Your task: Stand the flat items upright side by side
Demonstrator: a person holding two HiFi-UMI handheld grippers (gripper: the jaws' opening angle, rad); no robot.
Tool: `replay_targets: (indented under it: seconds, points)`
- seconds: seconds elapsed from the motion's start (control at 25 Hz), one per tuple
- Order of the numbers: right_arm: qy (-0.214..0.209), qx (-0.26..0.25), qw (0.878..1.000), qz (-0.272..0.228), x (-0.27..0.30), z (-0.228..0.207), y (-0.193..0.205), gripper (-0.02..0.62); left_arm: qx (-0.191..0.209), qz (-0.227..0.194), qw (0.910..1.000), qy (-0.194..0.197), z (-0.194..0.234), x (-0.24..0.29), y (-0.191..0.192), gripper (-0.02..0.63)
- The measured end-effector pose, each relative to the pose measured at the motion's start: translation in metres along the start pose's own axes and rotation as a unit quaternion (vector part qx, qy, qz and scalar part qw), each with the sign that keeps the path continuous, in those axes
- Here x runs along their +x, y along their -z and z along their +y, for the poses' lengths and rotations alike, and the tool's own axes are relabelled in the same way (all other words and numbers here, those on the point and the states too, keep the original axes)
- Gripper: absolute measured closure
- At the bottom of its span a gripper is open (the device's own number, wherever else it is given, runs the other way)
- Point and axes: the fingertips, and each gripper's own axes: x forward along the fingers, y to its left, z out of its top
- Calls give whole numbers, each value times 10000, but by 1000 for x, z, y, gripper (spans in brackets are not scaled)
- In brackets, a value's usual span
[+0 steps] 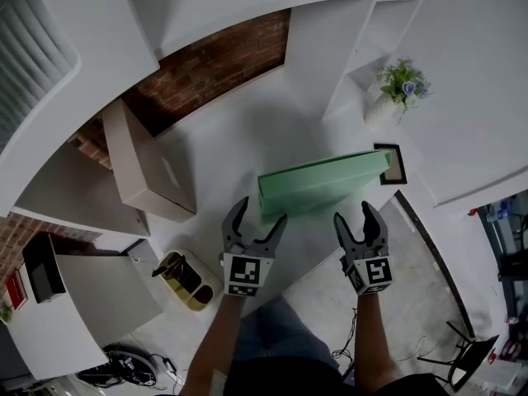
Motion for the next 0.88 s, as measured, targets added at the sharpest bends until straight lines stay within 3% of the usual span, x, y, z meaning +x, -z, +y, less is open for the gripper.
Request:
replay_targets:
  seconds: [0.44,0.88]
  points:
    - [-3,246,9997,79,-20,36,3,318,193,-69,9944,1041,-1,16,-12,252]
    - [-58,190,9994,281,-35,61,12,316,367,-78,9720,2321,-26,33,-18,250]
